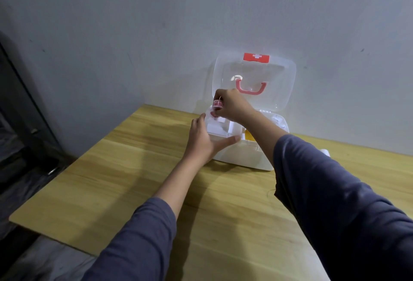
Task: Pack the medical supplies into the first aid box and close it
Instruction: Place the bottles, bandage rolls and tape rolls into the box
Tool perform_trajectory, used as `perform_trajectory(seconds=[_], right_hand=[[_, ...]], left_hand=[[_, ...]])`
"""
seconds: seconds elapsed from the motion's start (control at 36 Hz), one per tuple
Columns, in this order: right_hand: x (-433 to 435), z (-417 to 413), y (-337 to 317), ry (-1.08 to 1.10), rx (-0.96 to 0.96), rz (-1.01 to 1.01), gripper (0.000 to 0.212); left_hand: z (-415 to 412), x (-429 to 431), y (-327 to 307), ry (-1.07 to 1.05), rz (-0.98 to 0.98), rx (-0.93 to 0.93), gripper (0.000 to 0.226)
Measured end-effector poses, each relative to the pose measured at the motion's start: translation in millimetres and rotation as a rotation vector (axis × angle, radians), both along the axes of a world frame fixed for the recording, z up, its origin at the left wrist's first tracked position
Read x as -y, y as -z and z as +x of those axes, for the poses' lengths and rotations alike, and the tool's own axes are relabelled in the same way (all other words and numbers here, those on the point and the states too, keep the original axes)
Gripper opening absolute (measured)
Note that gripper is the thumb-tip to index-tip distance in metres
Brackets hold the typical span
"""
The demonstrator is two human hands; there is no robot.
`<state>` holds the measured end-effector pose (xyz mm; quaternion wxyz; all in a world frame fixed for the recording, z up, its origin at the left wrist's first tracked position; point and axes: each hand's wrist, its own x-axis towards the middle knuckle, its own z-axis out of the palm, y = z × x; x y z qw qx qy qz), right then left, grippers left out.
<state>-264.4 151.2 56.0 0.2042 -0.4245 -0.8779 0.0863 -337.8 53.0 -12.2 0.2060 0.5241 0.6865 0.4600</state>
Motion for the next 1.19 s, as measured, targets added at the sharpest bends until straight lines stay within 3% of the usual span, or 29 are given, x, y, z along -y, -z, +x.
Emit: perform_trajectory(seconds=[0.14, 0.39, 0.81, 0.94, 1.19], right_hand=[[-1.0, 5.3, 2.1, -0.030, 0.113, 0.142, 0.019], [1.8, 21.9, -0.2, -0.095, 0.067, 0.023, 0.021], [13.4, 28.2, -1.8, -0.137, 0.235, 0.006, 0.024], [12.0, 30.9, -3.2, -0.150, 0.213, -0.061, 0.029], [10.0, 27.2, 2.5, -0.132, 0.109, 0.008, 0.026]], left_hand=[[0.1, 0.8, 0.8, 0.008, 0.011, 0.006, 0.114], [-1.3, -1.0, 3.2, 0.001, 0.026, 0.033, 0.113], [-2.0, -2.1, 5.5, 0.014, 0.046, 0.039, 0.112], [-1.9, -4.6, 6.6, -0.002, 0.045, 0.043, 0.113], [-1.9, -5.0, 7.3, -0.001, 0.066, 0.050, 0.110]])
